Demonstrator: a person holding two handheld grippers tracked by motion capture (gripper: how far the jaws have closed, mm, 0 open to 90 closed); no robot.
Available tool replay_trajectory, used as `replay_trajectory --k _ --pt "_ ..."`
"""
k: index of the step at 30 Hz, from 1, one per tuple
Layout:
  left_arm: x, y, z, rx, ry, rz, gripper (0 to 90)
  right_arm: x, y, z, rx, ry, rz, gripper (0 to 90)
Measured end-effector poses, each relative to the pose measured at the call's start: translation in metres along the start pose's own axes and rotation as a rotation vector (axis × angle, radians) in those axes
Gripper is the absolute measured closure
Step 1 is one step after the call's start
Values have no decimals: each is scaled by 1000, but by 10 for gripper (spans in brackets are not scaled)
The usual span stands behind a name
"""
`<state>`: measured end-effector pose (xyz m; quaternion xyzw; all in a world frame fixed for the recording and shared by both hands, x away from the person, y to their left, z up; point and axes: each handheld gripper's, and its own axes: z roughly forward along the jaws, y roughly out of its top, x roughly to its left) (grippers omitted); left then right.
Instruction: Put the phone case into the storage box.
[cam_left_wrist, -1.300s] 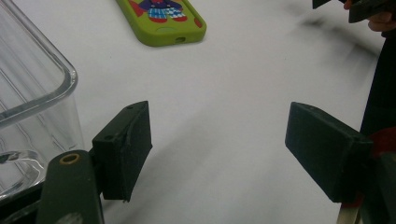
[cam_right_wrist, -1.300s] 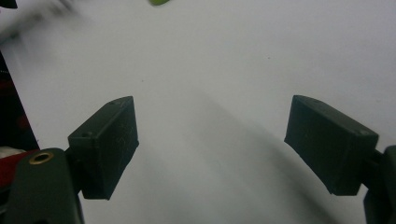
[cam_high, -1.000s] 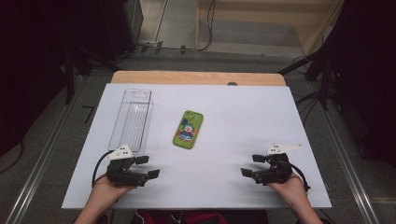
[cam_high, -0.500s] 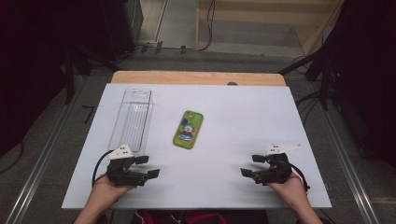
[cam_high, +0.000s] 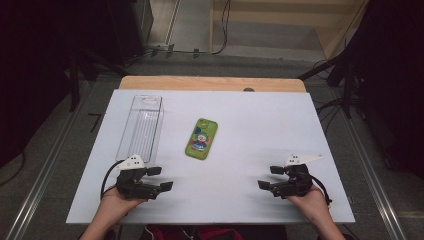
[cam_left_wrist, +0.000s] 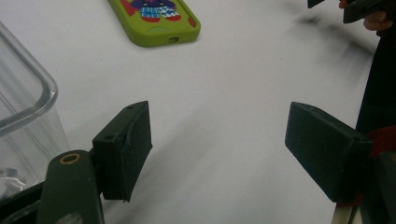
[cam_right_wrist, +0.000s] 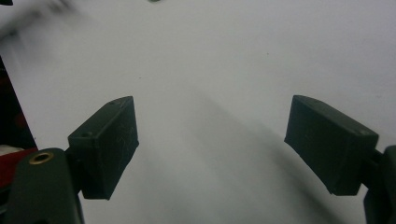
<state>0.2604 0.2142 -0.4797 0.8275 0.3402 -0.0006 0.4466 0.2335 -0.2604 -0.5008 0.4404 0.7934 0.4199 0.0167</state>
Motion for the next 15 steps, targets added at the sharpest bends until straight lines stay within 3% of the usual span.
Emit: replay_trajectory --k 15 --pt "-12 18 2 -11 -15 9 214 0 0 0 2 -8 1 154"
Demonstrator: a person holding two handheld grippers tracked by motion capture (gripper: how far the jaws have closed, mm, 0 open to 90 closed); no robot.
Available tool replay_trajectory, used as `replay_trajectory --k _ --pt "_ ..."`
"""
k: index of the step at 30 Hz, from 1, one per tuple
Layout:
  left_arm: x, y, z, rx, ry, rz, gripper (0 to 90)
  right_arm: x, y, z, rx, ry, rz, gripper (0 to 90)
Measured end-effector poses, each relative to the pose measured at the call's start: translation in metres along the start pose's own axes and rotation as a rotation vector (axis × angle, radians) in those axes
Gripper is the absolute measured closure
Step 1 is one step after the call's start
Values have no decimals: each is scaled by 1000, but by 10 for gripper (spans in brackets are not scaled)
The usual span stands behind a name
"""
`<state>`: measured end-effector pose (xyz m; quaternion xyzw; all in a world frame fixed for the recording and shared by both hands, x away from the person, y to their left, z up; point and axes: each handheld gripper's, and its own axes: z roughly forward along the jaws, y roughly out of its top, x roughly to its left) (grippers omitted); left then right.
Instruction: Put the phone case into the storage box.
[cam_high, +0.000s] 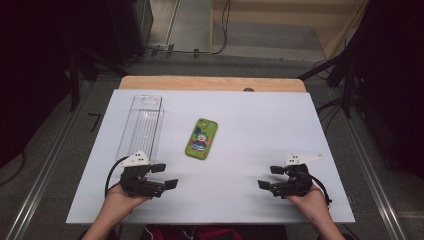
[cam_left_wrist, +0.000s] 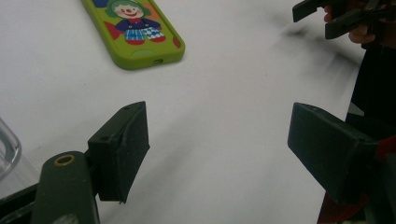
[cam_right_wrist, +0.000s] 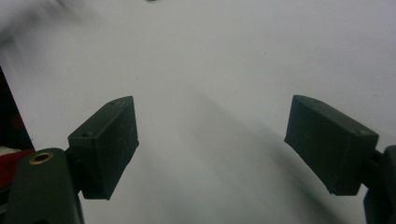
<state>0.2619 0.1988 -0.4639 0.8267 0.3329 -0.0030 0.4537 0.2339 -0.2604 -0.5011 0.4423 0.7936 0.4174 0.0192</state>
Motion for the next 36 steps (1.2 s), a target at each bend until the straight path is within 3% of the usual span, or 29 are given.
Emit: replay_trajectory --k 3,10,17,20,22,25,30,36 --pt "0 4 0 -6 -15 -22 214 0 0 0 4 -2 0 153" --pt "-3 13 2 11 -28 -19 170 0 0 0 -1 -2 5 153" --pt "-5 25 2 17 -12 -27 137 0 0 0 -3 -3 8 153" --pt "-4 27 3 22 -23 -33 137 0 0 0 -4 -3 7 153" --pt "-5 31 4 30 -2 -17 137 0 0 0 -4 -3 4 153" --pt "-5 37 8 51 0 -19 0 0 0 0 -4 -2 6 153" --pt "-4 41 11 41 -7 -21 0 0 0 0 -5 1 8 153" --pt "-2 51 13 58 19 -31 0 0 0 -1 -7 0 13 153"
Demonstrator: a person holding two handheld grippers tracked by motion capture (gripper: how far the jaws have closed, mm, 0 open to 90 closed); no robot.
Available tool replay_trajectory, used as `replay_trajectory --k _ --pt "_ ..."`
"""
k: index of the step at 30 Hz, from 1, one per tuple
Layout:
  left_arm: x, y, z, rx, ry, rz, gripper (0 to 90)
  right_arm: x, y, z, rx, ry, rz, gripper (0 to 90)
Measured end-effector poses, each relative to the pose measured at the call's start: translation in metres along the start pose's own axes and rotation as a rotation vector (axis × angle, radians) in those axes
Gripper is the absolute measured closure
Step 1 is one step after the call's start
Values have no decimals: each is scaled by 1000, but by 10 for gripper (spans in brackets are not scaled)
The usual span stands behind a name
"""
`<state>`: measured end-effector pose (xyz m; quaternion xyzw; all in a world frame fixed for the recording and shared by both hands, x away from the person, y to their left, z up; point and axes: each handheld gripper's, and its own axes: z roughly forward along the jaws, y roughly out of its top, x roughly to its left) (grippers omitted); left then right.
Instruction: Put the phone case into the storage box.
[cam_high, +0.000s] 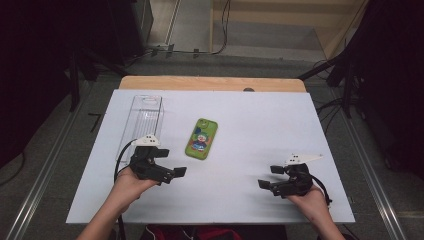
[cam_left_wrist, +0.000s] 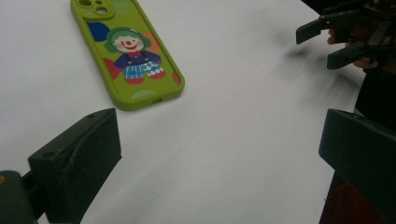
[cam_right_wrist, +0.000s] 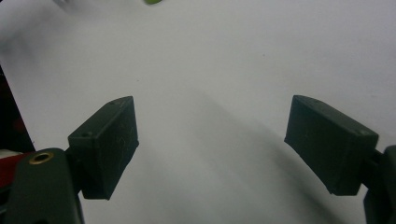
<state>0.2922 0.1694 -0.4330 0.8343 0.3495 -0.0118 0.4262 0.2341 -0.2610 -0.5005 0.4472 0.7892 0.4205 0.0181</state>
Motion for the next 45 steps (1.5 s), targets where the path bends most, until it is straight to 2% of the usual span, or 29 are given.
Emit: replay_trajectory --k 12,18,28,34,45 --pt "3 16 4 19 27 -14 0 0 0 -1 2 -5 0 153" --pt "4 23 5 23 32 -6 0 -1 0 -1 2 -4 -2 153" --pt "10 34 16 46 46 -16 0 -1 0 -1 1 -4 0 153" --pt "12 40 21 56 69 -17 0 0 0 0 2 -5 1 153" --pt "16 54 30 46 81 -28 0 -1 1 -1 -1 -10 1 153"
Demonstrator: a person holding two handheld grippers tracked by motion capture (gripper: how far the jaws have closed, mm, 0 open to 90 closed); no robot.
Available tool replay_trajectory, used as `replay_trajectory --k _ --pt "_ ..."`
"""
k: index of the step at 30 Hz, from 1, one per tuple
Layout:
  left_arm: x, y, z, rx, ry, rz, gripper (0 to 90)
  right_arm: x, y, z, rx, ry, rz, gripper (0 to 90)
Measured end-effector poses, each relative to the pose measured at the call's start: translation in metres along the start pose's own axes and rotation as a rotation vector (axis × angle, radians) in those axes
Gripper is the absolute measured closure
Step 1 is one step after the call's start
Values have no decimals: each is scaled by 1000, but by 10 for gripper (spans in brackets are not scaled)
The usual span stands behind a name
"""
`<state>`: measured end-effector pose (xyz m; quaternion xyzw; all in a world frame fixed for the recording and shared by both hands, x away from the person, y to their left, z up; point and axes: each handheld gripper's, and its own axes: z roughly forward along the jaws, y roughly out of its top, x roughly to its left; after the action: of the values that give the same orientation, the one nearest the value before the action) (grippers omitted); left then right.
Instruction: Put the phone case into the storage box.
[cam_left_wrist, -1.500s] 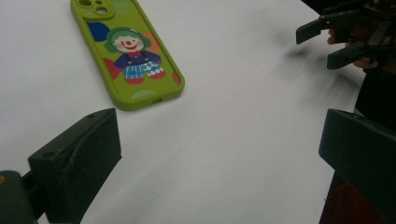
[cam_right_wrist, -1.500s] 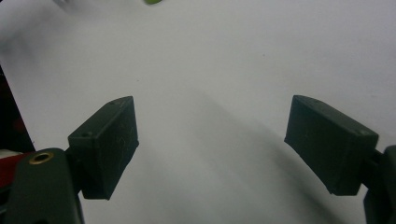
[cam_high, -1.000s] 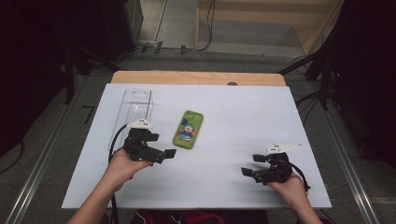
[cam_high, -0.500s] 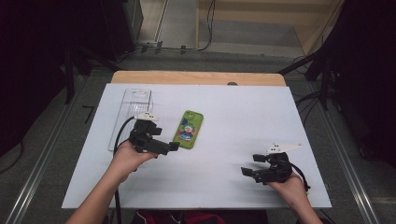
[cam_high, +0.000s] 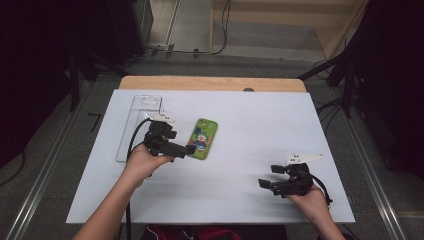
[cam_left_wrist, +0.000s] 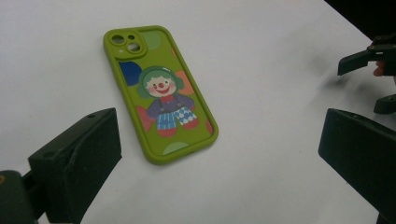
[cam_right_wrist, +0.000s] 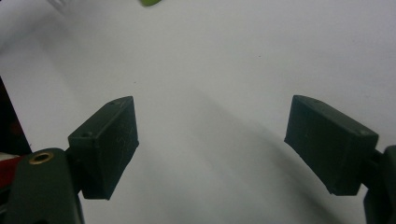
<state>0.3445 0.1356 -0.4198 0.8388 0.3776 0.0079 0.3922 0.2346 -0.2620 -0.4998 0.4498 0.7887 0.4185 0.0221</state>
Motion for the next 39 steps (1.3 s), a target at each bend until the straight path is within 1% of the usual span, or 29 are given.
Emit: replay_trajectory --k 4,15,18,30,32,33,39 --pt "1 4 5 2 17 3 0 0 0 0 -1 -1 1 153" --pt "5 12 15 4 36 -3 0 0 0 0 1 -4 0 154" --pt "7 13 19 11 39 -8 0 0 0 -1 1 -5 1 154" --pt "13 16 29 5 54 -33 1 0 0 0 2 -2 -1 154" --pt "13 17 31 11 57 -32 1 0 0 0 1 -2 1 153" --pt "13 18 33 19 66 -25 1 0 0 1 2 -2 -1 154" --pt "13 25 36 18 73 -18 1 0 0 1 3 -1 0 153"
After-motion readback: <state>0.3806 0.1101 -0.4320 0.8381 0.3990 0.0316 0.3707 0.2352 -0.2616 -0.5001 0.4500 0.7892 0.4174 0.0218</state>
